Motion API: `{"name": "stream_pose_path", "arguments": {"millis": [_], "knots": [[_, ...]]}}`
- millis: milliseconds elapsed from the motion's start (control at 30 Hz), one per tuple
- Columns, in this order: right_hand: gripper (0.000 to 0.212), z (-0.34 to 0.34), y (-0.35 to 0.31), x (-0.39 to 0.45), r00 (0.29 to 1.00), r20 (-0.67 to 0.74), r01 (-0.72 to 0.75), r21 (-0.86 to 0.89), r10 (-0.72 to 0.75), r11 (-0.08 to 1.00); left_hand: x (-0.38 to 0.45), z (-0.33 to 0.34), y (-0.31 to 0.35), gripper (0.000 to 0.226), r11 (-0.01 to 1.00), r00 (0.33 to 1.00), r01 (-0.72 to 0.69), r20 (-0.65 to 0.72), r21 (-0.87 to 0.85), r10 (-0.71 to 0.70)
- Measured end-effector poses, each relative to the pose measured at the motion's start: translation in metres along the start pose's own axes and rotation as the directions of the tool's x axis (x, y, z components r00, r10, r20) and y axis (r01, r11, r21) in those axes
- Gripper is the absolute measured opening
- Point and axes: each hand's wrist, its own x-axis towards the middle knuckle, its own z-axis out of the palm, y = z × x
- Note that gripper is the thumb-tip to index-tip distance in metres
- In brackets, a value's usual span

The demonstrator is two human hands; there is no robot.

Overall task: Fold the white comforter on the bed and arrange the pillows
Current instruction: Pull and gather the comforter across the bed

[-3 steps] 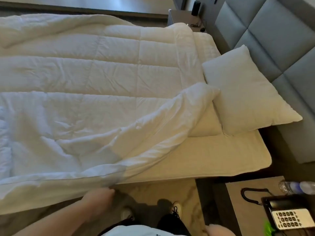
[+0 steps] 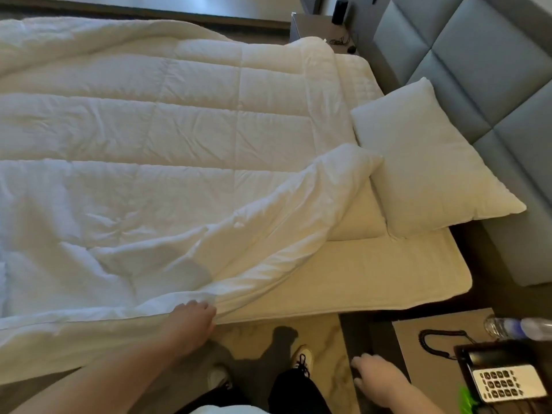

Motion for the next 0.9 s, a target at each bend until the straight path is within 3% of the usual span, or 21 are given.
{"name": "stream_pose_path", "arguments": {"millis": [67, 167, 233, 333, 400, 500, 567, 700, 833, 900], "knots": [[0.039, -0.042, 0.003, 0.026, 0.995, -0.104, -0.002, -0.07, -0.006, 0.998, 0.025, -0.006, 0.014, 0.044, 0.999, 0.998, -0.033, -0.05, 0.004, 0.033], [0.047, -0.089, 0.005, 0.06, 0.967, -0.255, -0.049, -0.227, -0.011, 0.973, 0.053, 0.004, 0.034, 0.082, 1.0, 0.999, 0.013, 0.049, 0.006, -0.013], [0.053, -0.119, 0.012, 0.088, 0.94, -0.339, -0.064, -0.268, -0.032, 0.961, 0.064, 0.014, 0.043, 0.09, 0.996, 0.996, 0.049, 0.065, 0.078, -0.054], [0.058, -0.17, 0.018, 0.127, 0.896, -0.437, -0.087, -0.332, -0.071, 0.939, 0.074, 0.022, 0.04, 0.074, 0.982, 0.99, 0.139, -0.009, 0.129, -0.139], [0.059, -0.2, 0.027, 0.155, 0.865, -0.494, -0.084, -0.316, -0.089, 0.945, 0.076, 0.023, 0.028, 0.065, 0.976, 0.983, 0.181, 0.019, 0.121, -0.185], [0.062, -0.253, 0.052, 0.201, 0.832, -0.551, -0.121, -0.288, -0.061, 0.95, 0.079, 0.009, 0.01, 0.034, 0.97, 0.97, 0.244, 0.024, -0.019, -0.244], [0.072, -0.284, 0.073, 0.231, 0.819, -0.573, -0.138, -0.234, -0.022, 0.962, 0.082, -0.009, -0.003, 0.015, 0.91, 0.923, 0.376, -0.013, -0.174, -0.384], [0.085, -0.339, 0.102, 0.277, 0.784, -0.621, -0.177, -0.253, -0.019, 0.951, 0.086, -0.046, -0.043, 0.013, 0.767, 0.78, 0.547, -0.129, -0.336, -0.613], [0.044, -0.397, 0.098, 0.312, 0.716, -0.681, -0.069, -0.288, -0.154, 0.955, 0.101, -0.087, -0.105, 0.005, 0.707, 0.669, 0.633, -0.236, -0.316, -0.704], [0.032, -0.428, 0.09, 0.312, 0.633, -0.734, 0.035, -0.293, -0.248, 0.956, 0.117, -0.105, -0.155, 0.021, 0.672, 0.63, 0.655, -0.243, -0.345, -0.738]]}}
